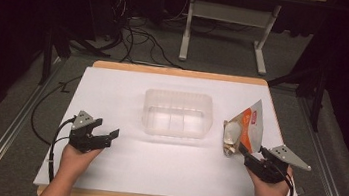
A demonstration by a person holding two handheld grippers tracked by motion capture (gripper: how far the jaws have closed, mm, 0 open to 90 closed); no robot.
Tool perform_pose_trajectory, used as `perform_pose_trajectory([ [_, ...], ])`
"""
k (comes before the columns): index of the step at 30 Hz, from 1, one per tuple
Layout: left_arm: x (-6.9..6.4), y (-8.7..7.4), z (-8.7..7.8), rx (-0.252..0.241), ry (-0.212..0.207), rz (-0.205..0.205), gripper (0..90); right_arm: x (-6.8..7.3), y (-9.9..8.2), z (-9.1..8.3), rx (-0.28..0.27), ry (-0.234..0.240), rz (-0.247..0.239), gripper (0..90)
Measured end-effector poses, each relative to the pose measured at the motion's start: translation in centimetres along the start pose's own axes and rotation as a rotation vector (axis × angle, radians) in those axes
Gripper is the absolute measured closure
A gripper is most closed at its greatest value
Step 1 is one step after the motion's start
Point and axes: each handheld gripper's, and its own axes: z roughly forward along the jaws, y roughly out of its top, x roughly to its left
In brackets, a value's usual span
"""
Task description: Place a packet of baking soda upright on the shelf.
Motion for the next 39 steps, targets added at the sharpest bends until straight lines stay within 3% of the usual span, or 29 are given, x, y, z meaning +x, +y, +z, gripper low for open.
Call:
perform_pose_trajectory([
  [4, -0.2, 0.0, 0.0, 0.003, 0.001, 0.008, 22.3, -0.7, -0.2, 0.1, -0.007, -0.009, 0.035, 60.4],
  [15, -0.2, 0.0, -0.1, -0.01, 0.01, 0.006, 22.6, -1.1, -0.1, 0.6, -0.044, -0.039, 0.055, 78.4],
  [27, -0.2, 0.0, -0.1, -0.013, 0.011, 0.012, 22.6, -1.1, 0.1, 0.8, -0.063, -0.049, 0.066, 81.1],
  [34, -0.2, 0.0, -0.1, -0.009, 0.013, 0.013, 22.6, -1.1, 0.3, 1.0, -0.071, -0.053, 0.071, 90.0],
  [39, -0.2, 0.0, -0.1, -0.01, 0.012, 0.016, 22.7, -1.2, 1.1, 0.9, -0.071, -0.069, 0.035, 90.0],
])
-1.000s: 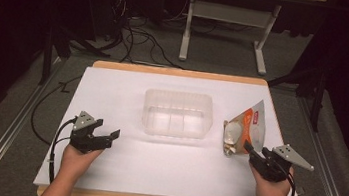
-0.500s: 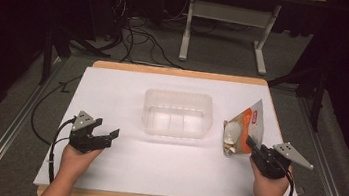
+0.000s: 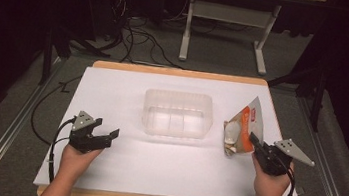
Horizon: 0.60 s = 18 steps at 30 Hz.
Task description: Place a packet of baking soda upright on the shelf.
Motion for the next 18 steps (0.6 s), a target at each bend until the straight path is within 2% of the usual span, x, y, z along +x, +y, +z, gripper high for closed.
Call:
perform_pose_trajectory([
  [2, 0.01, 0.0, 0.01, 0.001, 0.0, 0.002, 22.7, -0.09, 0.43, -0.13, -0.008, -0.006, -0.021, 90.0],
  [9, 0.02, 0.01, 0.14, 0.006, -0.001, 0.003, 22.6, -0.24, 0.46, -0.49, -0.03, -0.007, -0.004, 90.0],
  [18, -0.11, 0.0, 0.22, 0.008, -0.009, 0.01, 22.6, 0.18, 0.04, 0.35, -0.034, 0.009, 0.008, 87.4],
])
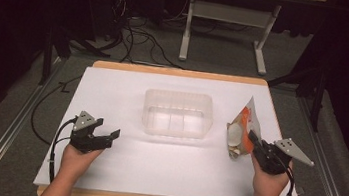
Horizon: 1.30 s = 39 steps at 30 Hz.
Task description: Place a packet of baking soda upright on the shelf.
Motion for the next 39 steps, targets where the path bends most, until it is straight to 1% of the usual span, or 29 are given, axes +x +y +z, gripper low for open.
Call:
perform_pose_trajectory([
  [3, 0.0, 0.0, 0.1, 0.0, -0.001, -0.001, 22.6, 0.0, -0.1, 0.2, 0.009, -0.006, 0.0, 85.8],
  [8, -0.1, 0.0, 0.1, 0.001, -0.005, 0.001, 22.5, -0.3, -0.4, 0.4, 0.011, 0.01, 0.025, 83.8],
  [11, -0.1, 0.0, 0.1, 0.002, -0.006, 0.0, 22.5, -0.4, -0.5, 0.4, 0.008, 0.016, 0.029, 83.9],
  [12, -0.1, 0.0, 0.2, 0.001, -0.006, -0.002, 22.5, -0.4, -0.5, 0.4, 0.004, 0.011, 0.033, 84.8],
  [14, -0.1, 0.0, 0.1, 0.002, -0.006, -0.003, 22.5, -0.4, -0.5, 0.4, 0.002, 0.006, 0.035, 89.9],
  [15, -0.1, 0.0, 0.1, 0.002, -0.006, -0.003, 22.5, -0.4, -0.4, 0.3, 0.002, 0.002, 0.035, 90.0],
  [16, 0.0, 0.0, 0.2, 0.003, -0.005, -0.003, 22.5, -0.4, -0.3, 0.3, 0.007, -0.013, 0.03, 90.0],
  [20, -0.1, 0.0, 0.2, 0.002, -0.003, -0.002, 22.5, -0.3, -0.1, 0.3, 0.005, -0.019, 0.014, 90.0],
  [21, -0.1, 0.0, 0.1, 0.0, -0.003, -0.003, 22.5, -0.2, 0.3, 0.2, -0.001, -0.024, 0.001, 90.0],
  [23, 0.0, 0.0, 0.0, -0.001, -0.004, -0.002, 22.5, -0.1, 0.4, 0.2, -0.004, -0.027, -0.004, 90.0],
  [24, 0.0, 0.0, 0.0, -0.002, -0.002, -0.002, 22.5, 0.1, 0.8, -0.1, -0.013, -0.033, -0.028, 90.0],
  [26, 0.0, 0.0, 0.1, -0.002, 0.0, -0.004, 22.5, 0.2, 0.9, -0.2, -0.022, -0.034, -0.036, 90.0],
  [30, 0.0, 0.0, 0.1, 0.0, 0.0, -0.003, 22.5, 0.2, 1.1, -0.4, -0.026, -0.039, -0.045, 90.0],
  [32, 0.0, 0.0, 0.1, -0.001, 0.0, 0.0, 22.5, 0.1, 1.3, -0.7, -0.036, -0.043, -0.05, 90.0],
  [39, 0.0, 0.0, 0.1, -0.001, 0.0, -0.001, 22.5, -0.2, 1.7, -1.2, -0.057, -0.052, -0.05, 90.0],
])
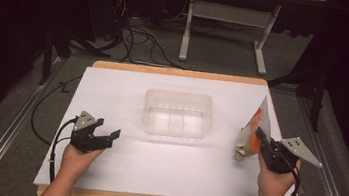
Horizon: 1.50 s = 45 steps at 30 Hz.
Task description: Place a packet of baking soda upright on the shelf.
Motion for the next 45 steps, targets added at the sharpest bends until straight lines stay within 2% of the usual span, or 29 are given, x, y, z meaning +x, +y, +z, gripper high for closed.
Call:
perform_pose_trajectory([
  [14, 0.1, 0.1, -0.3, -0.019, 0.002, 0.001, 22.5, 1.2, 1.4, -0.7, -0.035, 0.025, -0.03, 90.0],
  [19, 0.1, 0.0, -0.3, -0.019, 0.002, -0.002, 22.5, 2.1, 3.1, -0.8, -0.061, 0.055, -0.06, 90.0],
  [22, 0.1, 0.0, -0.3, -0.02, 0.001, -0.001, 22.5, 2.3, 3.7, -0.7, -0.068, 0.062, -0.057, 90.0],
  [28, 0.2, 0.1, -0.4, -0.024, 0.001, -0.004, 22.4, 3.1, 6.0, -0.4, -0.09, 0.08, -0.071, 90.0],
  [30, 0.2, 0.1, -0.4, -0.022, 0.002, -0.004, 22.4, 3.7, 7.1, -0.2, -0.104, 0.093, -0.076, 90.0],
  [33, 0.2, 0.0, -0.4, -0.022, 0.001, -0.003, 22.4, 4.1, 7.7, -0.1, -0.109, 0.104, -0.08, 90.0],
  [35, 0.1, 0.1, -0.4, -0.027, -0.003, -0.005, 22.3, 5.0, 8.6, 0.3, -0.117, 0.122, -0.089, 90.0],
  [38, 0.1, 0.1, -0.4, -0.03, -0.001, -0.006, 22.3, 5.6, 9.0, 0.6, -0.12, 0.135, -0.095, 90.0],
  [40, 0.2, 0.1, -0.4, -0.029, -0.001, -0.007, 22.3, 6.7, 9.6, 1.2, -0.123, 0.167, -0.102, 90.0],
  [45, 0.2, 0.1, -0.6, -0.033, -0.002, -0.01, 22.3, 8.3, 10.0, 2.3, -0.118, 0.201, -0.116, 90.0],
])
